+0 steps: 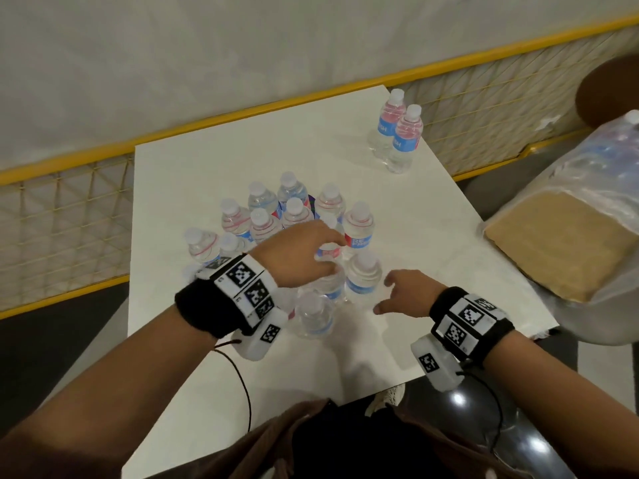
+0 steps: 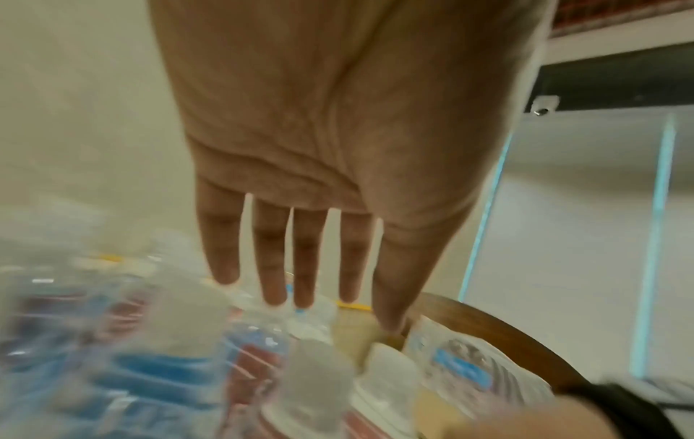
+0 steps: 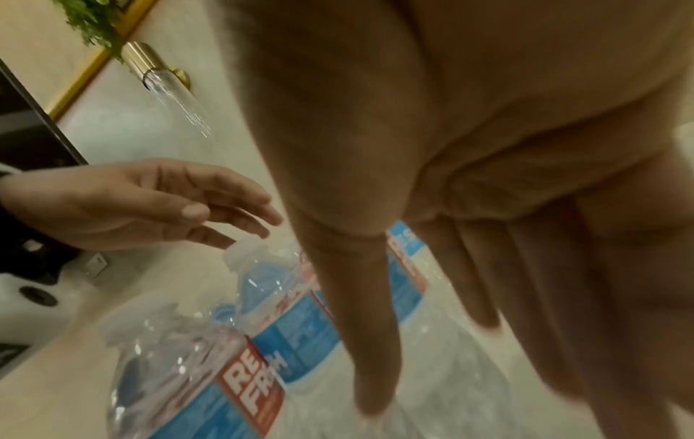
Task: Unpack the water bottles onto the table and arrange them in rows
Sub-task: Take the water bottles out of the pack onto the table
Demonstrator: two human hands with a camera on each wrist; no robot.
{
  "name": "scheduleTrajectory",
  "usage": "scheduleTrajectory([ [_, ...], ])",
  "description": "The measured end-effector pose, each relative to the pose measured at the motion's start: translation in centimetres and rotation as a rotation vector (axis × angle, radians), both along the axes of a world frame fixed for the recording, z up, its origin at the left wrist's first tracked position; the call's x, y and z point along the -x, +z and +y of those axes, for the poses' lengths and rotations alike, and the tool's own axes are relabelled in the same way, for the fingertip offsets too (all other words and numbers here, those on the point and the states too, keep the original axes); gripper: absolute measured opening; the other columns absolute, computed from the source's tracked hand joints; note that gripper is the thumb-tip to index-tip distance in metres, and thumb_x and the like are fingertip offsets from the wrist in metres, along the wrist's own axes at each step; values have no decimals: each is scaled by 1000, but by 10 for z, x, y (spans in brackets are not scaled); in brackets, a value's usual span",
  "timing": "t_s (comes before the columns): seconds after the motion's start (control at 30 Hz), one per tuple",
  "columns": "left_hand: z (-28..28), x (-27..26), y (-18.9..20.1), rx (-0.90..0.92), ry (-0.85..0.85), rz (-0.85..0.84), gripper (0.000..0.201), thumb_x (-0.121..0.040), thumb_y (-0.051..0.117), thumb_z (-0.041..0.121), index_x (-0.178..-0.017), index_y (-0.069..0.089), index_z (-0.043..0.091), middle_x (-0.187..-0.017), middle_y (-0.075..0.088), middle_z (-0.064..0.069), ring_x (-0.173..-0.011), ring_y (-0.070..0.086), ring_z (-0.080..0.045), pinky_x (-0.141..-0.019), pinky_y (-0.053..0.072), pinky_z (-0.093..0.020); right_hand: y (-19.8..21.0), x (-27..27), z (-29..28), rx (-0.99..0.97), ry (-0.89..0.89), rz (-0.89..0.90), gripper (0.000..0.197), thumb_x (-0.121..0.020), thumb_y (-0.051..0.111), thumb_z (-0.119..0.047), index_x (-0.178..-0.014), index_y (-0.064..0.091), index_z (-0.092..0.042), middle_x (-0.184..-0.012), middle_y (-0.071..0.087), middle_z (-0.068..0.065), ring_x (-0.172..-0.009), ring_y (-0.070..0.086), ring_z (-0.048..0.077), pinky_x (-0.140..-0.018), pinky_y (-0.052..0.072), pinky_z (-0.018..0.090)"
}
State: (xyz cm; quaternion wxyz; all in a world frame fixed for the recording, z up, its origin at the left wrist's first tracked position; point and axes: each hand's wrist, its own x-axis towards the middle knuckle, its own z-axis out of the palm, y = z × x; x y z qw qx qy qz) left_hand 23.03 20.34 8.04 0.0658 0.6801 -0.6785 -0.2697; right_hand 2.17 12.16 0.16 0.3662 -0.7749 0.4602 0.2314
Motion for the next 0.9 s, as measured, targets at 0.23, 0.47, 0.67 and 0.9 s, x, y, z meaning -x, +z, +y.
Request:
scheduleTrajectory([
  [0.23, 33, -98, -19, 328, 477, 1, 51, -88, 64, 32, -134, 50, 17, -141, 45, -10, -135, 37, -26, -115, 26, -38, -17, -9, 40, -484, -132, -152, 102, -73, 80, -29, -146, 9, -29, -126, 52, 15, -84, 66, 22, -79, 58, 37],
  [0.47, 74, -142, -54, 125, 1004, 627, 48, -100, 34, 45, -145, 21, 43, -152, 31, 2, -138, 34, -20, -111, 28, -42, -34, -34, 81, -509, -284, -360, 132, -67, 84, -29, -140, -25, -46, -144, 36, 22, -109, 62, 28, -81, 58, 38],
  [0.67, 81, -153, -82, -26, 1094, 1104, 65, -77, 49, 74, -132, 48, 41, -135, 56, 2, -119, 56, -17, -98, 45, -38, -42, -62, 95, -416, -404, -524, 135, -70, 82, -23, -140, -34, -32, -146, 37, 7, -114, 56, 27, -79, 58, 46],
  [0.9, 53, -170, -76, -55, 1062, 1056, 55, -75, 61, 63, -121, 60, 34, -126, 62, -8, -118, 59, -26, -104, 42, -43, -46, -87, 96, -396, -400, -486, 136, -71, 81, -15, -140, -36, -23, -138, 43, 8, -102, 63, 28, -79, 58, 42],
])
